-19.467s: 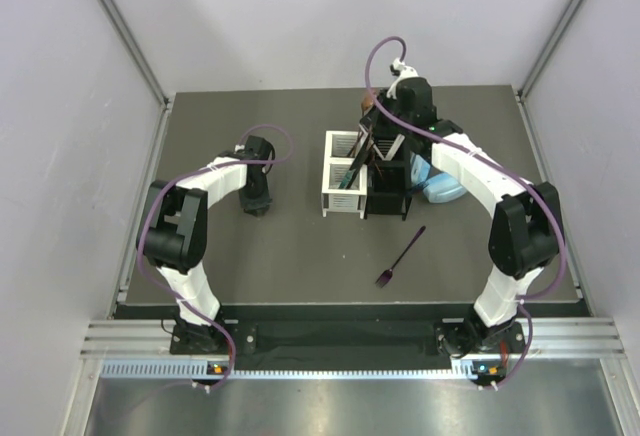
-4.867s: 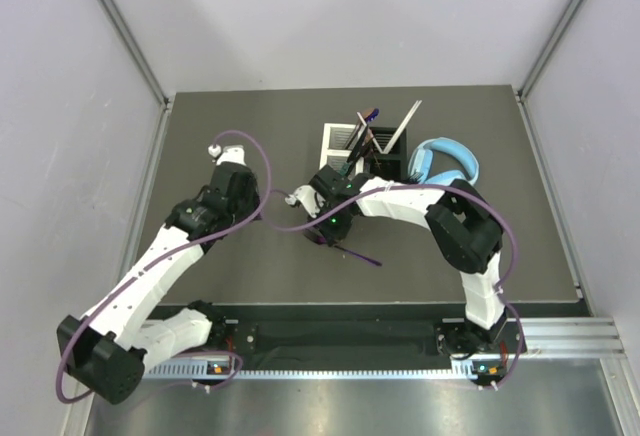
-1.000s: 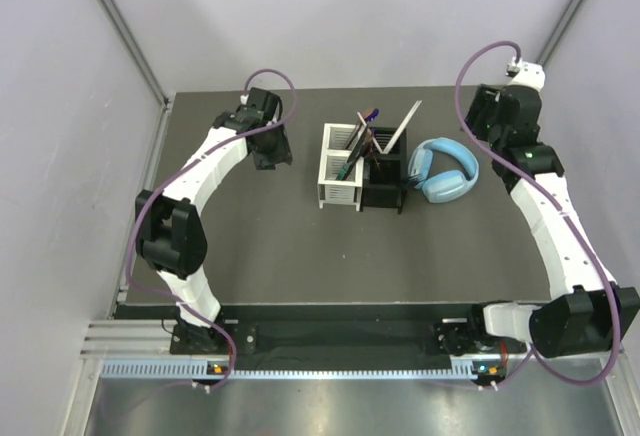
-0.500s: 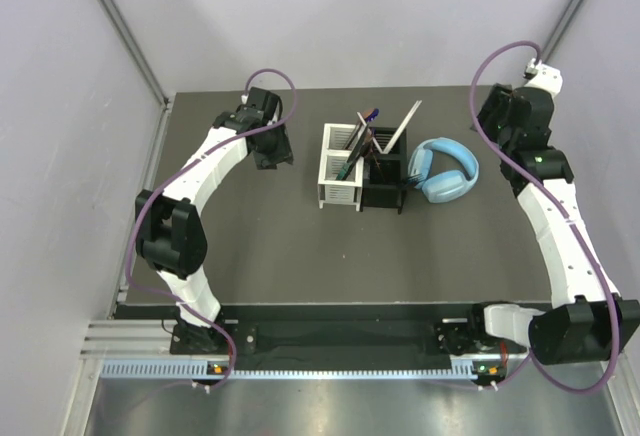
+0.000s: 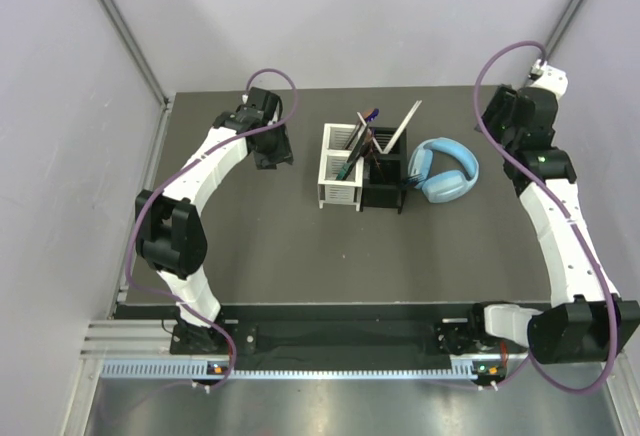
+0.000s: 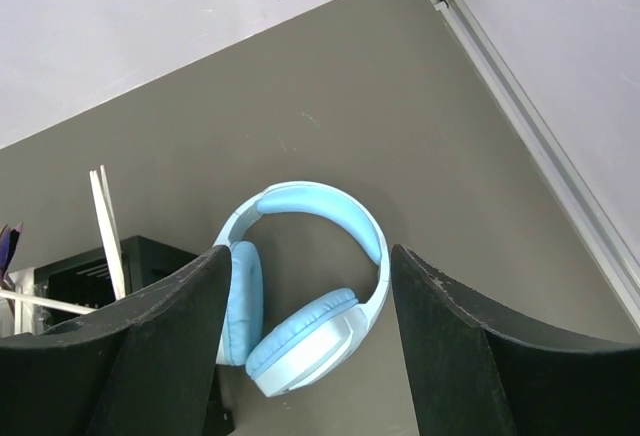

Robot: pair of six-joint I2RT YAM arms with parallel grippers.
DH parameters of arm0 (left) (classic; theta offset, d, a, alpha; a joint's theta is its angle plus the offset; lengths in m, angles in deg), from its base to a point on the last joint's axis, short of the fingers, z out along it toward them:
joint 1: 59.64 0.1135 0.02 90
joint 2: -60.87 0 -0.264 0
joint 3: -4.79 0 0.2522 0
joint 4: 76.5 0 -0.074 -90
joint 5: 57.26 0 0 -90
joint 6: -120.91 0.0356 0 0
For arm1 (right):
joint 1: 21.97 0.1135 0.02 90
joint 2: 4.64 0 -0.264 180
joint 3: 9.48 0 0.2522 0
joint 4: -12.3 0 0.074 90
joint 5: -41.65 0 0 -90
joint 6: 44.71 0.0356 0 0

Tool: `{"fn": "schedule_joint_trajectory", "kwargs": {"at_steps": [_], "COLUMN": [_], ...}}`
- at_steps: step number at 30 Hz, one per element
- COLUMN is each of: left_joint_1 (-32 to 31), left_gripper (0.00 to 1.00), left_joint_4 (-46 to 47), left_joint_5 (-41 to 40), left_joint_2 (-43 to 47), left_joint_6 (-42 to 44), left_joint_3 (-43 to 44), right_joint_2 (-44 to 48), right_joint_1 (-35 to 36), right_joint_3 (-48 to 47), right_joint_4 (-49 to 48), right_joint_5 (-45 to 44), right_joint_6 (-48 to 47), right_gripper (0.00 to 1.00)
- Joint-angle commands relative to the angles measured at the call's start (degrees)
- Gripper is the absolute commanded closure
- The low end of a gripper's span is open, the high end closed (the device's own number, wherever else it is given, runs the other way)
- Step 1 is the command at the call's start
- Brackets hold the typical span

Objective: Sort the eating utensils into containers
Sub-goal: Reset both arms

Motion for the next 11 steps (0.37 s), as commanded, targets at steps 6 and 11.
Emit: {"fn": "schedule_joint_trajectory", "kwargs": {"at_steps": [6, 11], "left_joint_1": [0.1, 0.1], "left_gripper": [0.49, 0.48], "left_joint_4": [1.0, 1.6], "left_joint_5": [0.2, -0.4], "left_joint_2": [-1.2, -1.2], "left_joint_6": [1.7, 1.9], "left_joint_3": [4.8, 4.8], "right_joint_2": [0.6, 0.1], "right_joint_1": [-1.4, -1.6], "right_joint_3": [-2.3, -2.6], "right_joint_4": [-0.7, -0.7], "right_joint_5": [-0.5, 0.1], "right_joint_6": [0.2, 0.2], "right_gripper": [0.35, 0.35]}}
